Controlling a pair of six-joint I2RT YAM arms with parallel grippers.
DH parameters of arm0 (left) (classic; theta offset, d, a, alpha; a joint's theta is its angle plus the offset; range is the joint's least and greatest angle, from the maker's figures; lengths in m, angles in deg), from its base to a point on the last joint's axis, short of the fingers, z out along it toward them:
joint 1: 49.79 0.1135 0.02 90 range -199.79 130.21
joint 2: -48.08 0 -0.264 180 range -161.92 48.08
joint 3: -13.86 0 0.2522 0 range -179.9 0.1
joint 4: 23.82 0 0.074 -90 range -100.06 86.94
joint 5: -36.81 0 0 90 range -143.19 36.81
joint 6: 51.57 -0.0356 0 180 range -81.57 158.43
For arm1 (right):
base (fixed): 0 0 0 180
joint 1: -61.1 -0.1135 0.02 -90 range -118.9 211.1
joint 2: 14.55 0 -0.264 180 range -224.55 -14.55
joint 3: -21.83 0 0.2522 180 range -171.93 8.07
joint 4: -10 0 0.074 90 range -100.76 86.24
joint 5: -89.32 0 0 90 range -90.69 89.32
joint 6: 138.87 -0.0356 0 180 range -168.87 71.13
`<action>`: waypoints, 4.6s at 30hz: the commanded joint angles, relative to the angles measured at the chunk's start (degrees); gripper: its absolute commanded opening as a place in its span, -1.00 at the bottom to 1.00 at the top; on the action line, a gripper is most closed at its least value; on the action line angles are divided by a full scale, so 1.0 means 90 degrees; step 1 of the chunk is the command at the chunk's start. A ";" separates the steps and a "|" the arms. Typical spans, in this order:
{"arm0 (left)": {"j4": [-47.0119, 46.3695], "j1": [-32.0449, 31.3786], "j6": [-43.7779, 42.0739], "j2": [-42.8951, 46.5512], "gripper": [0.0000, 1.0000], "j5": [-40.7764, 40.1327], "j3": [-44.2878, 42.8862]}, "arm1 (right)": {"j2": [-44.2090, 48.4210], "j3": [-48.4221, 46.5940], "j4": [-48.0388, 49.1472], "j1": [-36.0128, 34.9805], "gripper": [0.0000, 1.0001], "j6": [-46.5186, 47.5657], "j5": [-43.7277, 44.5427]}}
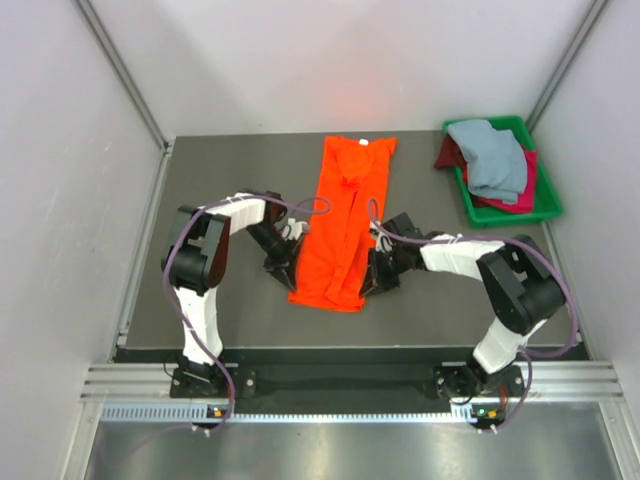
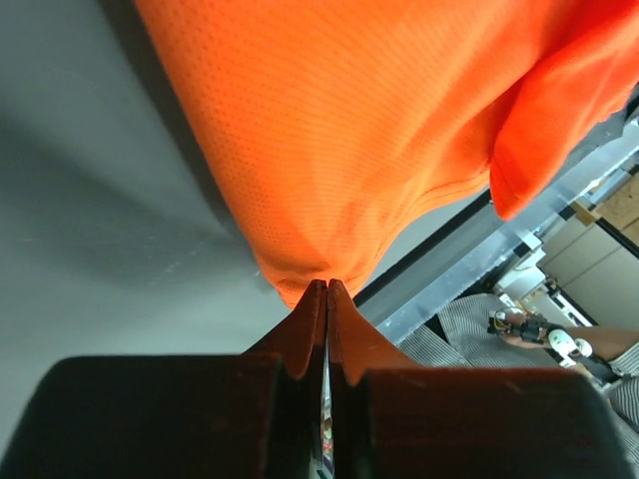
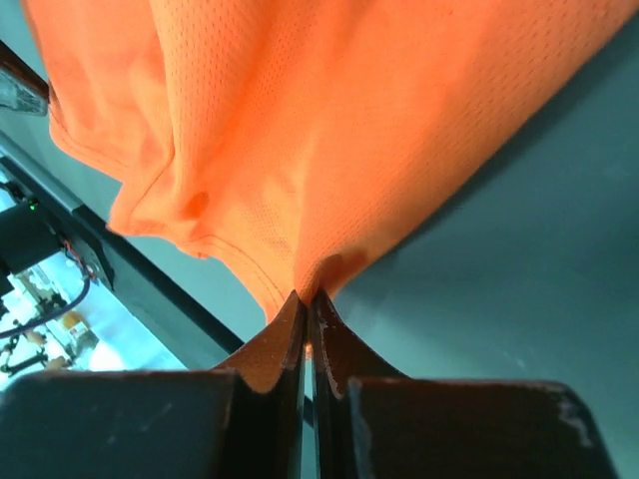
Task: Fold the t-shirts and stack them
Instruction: Fold the tshirt
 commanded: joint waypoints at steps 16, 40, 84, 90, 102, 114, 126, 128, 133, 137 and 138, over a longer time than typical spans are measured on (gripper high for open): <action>-0.0070 -0.0810 0.0026 0.0387 0.02 0.0064 0.0049 | 0.1582 0.0441 -0.0770 0.0959 -1.00 0.0788 0.0335; -0.0002 -0.1299 -0.0149 -0.0093 -1.00 0.0483 -0.0439 | 0.2002 0.0598 -0.0769 0.1320 -1.00 0.0983 0.0432; -0.0089 -0.1358 -0.0638 0.0622 -1.00 -0.1079 -0.2801 | 0.2199 -0.1062 -0.0868 0.2023 -1.00 0.1413 0.0423; -0.0256 -0.1035 -0.0550 -0.0257 -1.00 -0.1001 -0.3563 | 0.1399 -0.1696 -0.0486 0.2150 -1.00 0.1539 0.0432; -0.0704 -0.0440 -0.0433 -0.1380 -1.00 -0.0883 -0.4795 | -0.0506 -0.3337 -0.0291 0.2160 -1.00 0.1510 0.0305; -0.1349 -0.0088 -0.0072 -0.2505 -0.20 -0.0922 -0.5878 | -0.2002 -0.4704 -0.0330 0.2072 -0.30 0.1676 0.0452; -0.2619 -0.0107 0.0650 0.0434 0.34 -0.0172 -0.3673 | -0.0752 -0.4393 -0.0555 0.1926 -0.04 0.2174 0.0315; -0.2551 -0.0107 0.0729 0.0562 0.30 0.0043 -0.3253 | -0.0684 -0.4198 -0.0525 0.1800 -0.07 0.2117 0.0267; -0.2619 -0.0117 0.0914 0.0865 -0.07 0.0726 -0.1996 | -0.0771 -0.3749 -0.0359 0.1428 -0.13 0.1921 -0.0056; -0.2999 -0.0136 0.1217 0.0934 -0.41 0.0923 -0.1202 | -0.1005 -0.3611 -0.0320 0.1058 -0.17 0.1774 -0.0105; -0.3068 -0.0146 0.1237 0.0876 -0.49 0.0914 -0.1114 | -0.1044 -0.3611 -0.0311 0.1018 -0.18 0.1764 -0.0124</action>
